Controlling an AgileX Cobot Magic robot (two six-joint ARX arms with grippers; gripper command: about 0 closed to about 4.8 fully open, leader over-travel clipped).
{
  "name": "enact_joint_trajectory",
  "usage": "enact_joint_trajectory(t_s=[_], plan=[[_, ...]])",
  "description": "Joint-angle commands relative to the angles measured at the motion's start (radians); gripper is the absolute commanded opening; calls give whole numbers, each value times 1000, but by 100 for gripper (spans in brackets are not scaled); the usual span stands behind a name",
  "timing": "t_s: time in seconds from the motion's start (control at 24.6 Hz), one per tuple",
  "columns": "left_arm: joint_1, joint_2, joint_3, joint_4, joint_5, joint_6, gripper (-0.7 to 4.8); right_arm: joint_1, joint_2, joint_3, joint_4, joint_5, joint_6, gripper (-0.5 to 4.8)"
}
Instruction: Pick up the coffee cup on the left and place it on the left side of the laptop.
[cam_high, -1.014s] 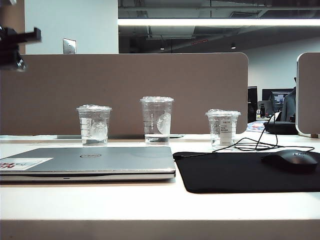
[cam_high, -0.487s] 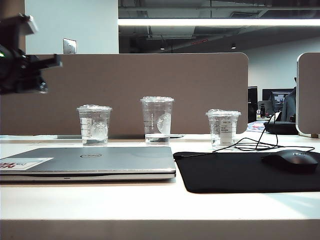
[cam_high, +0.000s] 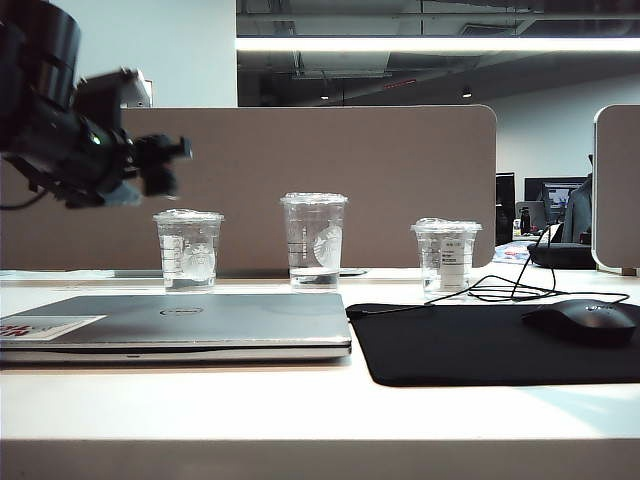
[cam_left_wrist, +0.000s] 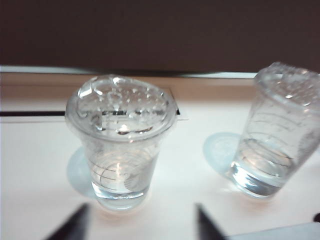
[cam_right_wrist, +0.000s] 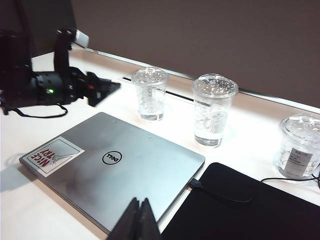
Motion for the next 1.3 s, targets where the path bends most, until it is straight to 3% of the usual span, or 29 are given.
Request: enact_joint_trajectory(t_s=[0.04,0.41,0.77,1.3], plan=[[0,51,42,14,-39,-38,479,1,-3,7,18,2,-1,-4],[0,225,123,93,-39,-111,479,1,-3,7,18,-2,-1,-4],[0,338,132,232,-39,-101,479,1,-3,8,18,-2,-1,-4],[0,433,254,212,-35,-31,479,1,-3,8,18,-2,-1,-4]])
